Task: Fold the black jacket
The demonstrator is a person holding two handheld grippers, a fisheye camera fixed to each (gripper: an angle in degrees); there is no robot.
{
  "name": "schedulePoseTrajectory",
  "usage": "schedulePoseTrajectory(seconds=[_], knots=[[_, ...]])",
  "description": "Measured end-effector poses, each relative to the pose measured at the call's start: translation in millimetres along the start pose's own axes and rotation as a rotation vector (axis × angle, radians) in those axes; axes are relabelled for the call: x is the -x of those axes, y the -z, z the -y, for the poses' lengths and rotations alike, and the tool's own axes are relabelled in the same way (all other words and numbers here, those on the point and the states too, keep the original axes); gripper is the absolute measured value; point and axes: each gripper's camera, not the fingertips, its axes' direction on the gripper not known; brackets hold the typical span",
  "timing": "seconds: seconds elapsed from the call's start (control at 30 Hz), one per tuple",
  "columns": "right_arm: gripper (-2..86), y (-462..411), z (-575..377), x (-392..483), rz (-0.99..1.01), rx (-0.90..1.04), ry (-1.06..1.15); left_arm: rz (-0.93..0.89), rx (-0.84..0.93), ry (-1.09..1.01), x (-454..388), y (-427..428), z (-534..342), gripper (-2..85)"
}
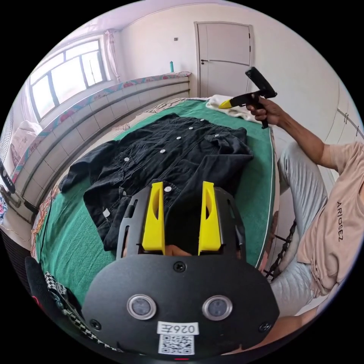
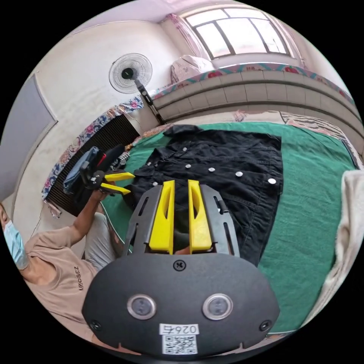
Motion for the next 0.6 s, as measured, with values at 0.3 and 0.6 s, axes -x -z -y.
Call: schedulePoseTrajectory(seconds=[0.3,0.6], knots=[[10.1,-153.6,-40.1,-129.7,-0.264,0.364,-0.018,-0.098,0.167,0.002,34.3,-53.6,15.1,14.7],[3.3,-270.3,-73.2,-196.0,-0.398,0.567,0.087,-0.209,0.285,0.024,70.2,-84.6,35.8,3.2]])
